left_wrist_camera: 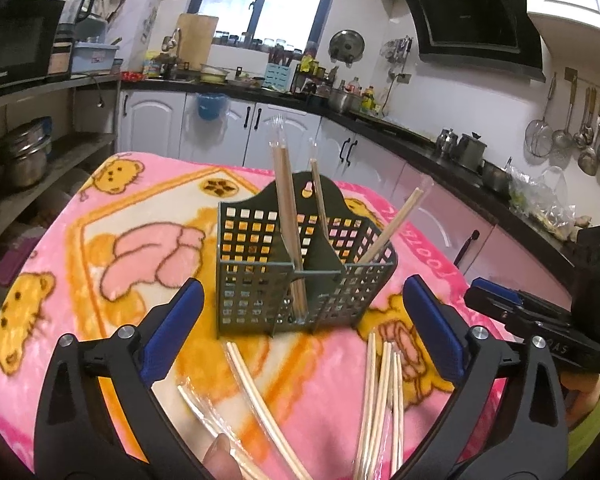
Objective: Organize utensils
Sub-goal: 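Grasp a third wrapped chopstick pair with each tool beside the caddy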
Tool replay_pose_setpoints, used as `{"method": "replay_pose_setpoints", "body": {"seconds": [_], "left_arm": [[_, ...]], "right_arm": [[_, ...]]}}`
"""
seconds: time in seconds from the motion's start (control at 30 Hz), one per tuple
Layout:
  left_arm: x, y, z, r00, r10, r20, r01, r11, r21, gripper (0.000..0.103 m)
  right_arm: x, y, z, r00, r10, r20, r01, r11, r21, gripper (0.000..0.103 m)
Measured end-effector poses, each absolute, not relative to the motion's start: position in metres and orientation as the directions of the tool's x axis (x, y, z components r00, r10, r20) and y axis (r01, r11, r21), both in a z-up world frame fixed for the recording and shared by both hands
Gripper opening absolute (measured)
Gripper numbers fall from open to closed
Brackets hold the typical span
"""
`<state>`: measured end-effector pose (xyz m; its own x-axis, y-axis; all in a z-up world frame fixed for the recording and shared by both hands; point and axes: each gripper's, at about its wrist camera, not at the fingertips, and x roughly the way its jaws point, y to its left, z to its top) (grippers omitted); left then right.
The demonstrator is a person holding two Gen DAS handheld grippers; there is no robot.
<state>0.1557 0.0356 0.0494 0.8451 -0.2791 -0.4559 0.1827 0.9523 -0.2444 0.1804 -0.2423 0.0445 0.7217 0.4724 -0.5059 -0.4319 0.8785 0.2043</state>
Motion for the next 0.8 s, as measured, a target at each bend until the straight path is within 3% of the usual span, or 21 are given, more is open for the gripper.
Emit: {"method": "replay_pose_setpoints", "body": {"seconds": [0.8], "left_arm": [[0.167,0.016,0.003,0.77,-0.265,-0.58,0.165,0.962,-0.219,0.092]], "right_arm": [[0.179,-0.253,0.012,0.693,0.451,-0.563,-0.409,0.889,0.208,0.052]]}}
